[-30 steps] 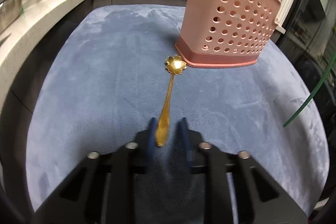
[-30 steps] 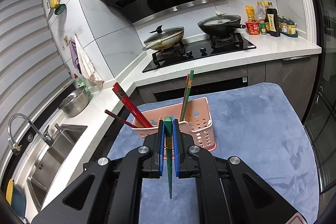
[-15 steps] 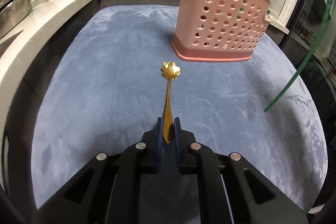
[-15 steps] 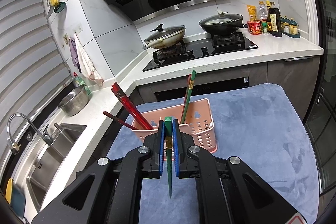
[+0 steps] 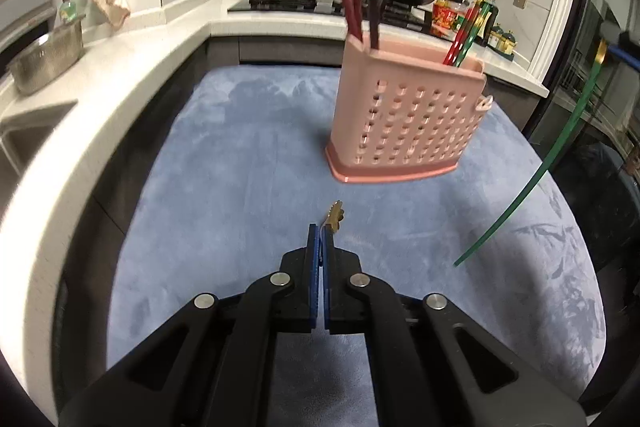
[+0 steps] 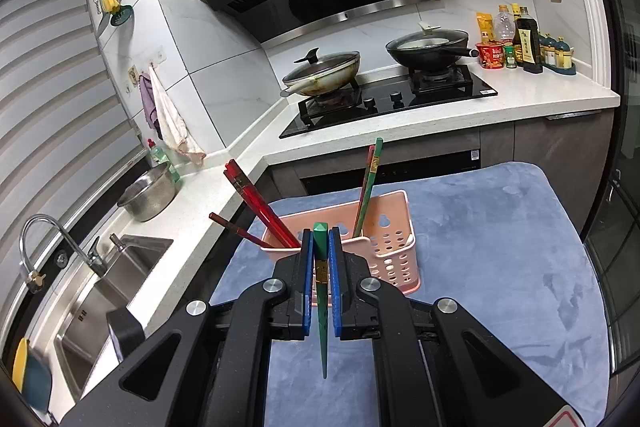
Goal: Organize utensils
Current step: 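Lift the gold spoon with the left tool and carry it into the pink holder, then open both tools to release the spoon and chopstick into the holder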
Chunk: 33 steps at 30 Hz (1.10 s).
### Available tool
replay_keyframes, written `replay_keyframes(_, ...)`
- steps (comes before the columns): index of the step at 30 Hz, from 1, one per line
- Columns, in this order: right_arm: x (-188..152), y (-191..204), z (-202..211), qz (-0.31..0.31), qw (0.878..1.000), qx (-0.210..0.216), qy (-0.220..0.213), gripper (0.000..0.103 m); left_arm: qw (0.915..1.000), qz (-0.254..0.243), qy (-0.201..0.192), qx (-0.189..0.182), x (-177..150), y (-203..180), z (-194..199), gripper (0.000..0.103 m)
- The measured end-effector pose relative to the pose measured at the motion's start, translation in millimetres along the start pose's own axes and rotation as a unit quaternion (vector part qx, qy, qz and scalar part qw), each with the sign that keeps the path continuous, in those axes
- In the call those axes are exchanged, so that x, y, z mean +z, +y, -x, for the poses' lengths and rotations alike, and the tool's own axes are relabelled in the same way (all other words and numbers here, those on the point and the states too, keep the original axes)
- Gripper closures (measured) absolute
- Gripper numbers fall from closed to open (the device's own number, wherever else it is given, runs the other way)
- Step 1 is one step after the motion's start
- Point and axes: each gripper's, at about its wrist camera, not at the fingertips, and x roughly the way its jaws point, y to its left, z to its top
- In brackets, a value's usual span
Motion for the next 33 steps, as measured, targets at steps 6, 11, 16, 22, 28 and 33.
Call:
replay_keyframes(6, 13, 2, 5, 0.006, 1.000, 0.000, -0.014, 0.096, 0.9992, -0.038, -0.001, -0.015, 35, -20, 34, 0.102)
replay_keyframes(11, 49, 5, 12, 0.014, 0.999, 0.006, -0.051, 0.096, 0.9965, -0.077, -0.013, -0.030, 72, -40, 67, 0.102)
replay_keyframes(16, 84, 7, 9, 0.021, 0.996, -0.002, -0.087, 0.096, 0.9938, -0.100, -0.028, -0.042, 110, -57, 88, 0.102)
replay_keyframes(22, 119, 4, -3, 0.004, 0.993, 0.002, -0.116, 0.096, 0.9892, -0.139, -0.045, -0.002, 149, -75, 74, 0.102)
replay_keyframes(28, 128, 5, -34, 0.009, 0.994, -0.010, -0.109, 0.096, 0.9885, -0.150, -0.006, 0.017, 154, -77, 28, 0.102)
replay_keyframes(33, 111, -2, -66, 0.015, 0.997, -0.024, -0.073, 0.096, 0.9928, -0.119, -0.011, 0.013, 152, -69, 11, 0.102)
